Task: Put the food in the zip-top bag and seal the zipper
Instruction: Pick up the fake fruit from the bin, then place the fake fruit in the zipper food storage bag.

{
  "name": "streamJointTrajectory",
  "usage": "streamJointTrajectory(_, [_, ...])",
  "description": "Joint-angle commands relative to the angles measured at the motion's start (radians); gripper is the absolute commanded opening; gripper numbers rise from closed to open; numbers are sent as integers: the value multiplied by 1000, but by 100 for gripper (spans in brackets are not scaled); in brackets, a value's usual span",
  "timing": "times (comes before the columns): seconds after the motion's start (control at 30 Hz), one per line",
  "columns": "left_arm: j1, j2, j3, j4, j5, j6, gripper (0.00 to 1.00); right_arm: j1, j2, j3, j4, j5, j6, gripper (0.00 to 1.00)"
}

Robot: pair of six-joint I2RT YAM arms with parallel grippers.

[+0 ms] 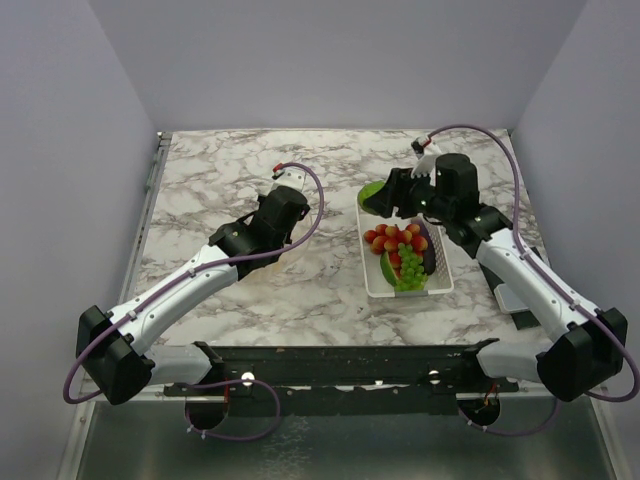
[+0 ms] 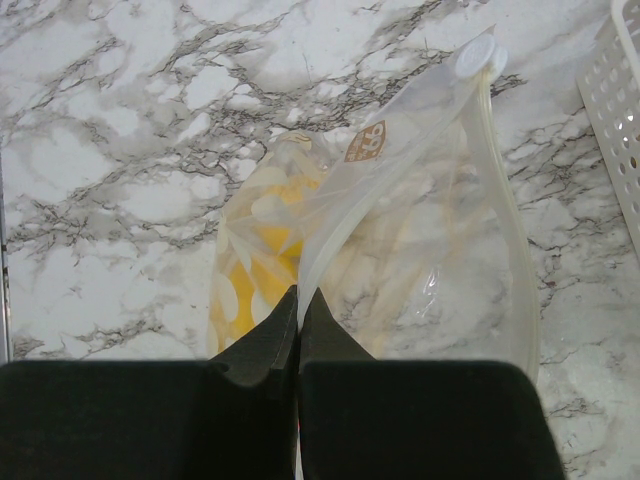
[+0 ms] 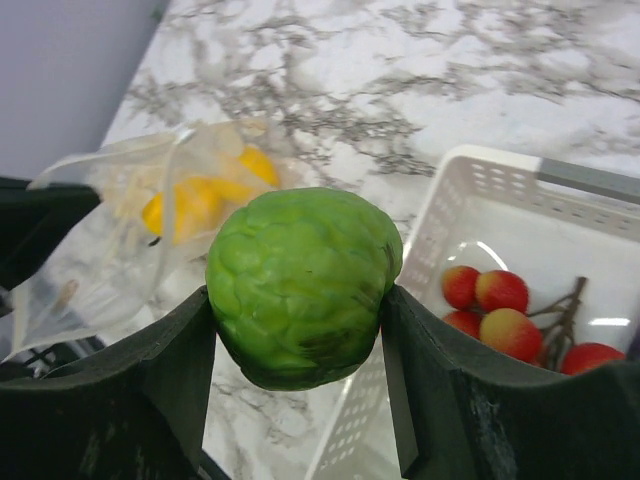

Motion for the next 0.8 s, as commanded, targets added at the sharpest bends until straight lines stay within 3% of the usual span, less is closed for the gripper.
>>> streamJointTrajectory(0.0, [-5, -10, -11, 16, 20, 1, 0, 52, -38, -7, 61, -126, -19, 33])
streamJointTrajectory(0.3, [-4, -14, -14, 19, 24, 0, 0, 178, -32, 13, 84, -171, -45, 31])
streamJointTrajectory(0.77, [-5, -18, -15, 20, 29, 1, 0, 319, 85, 73, 102, -108, -56, 31])
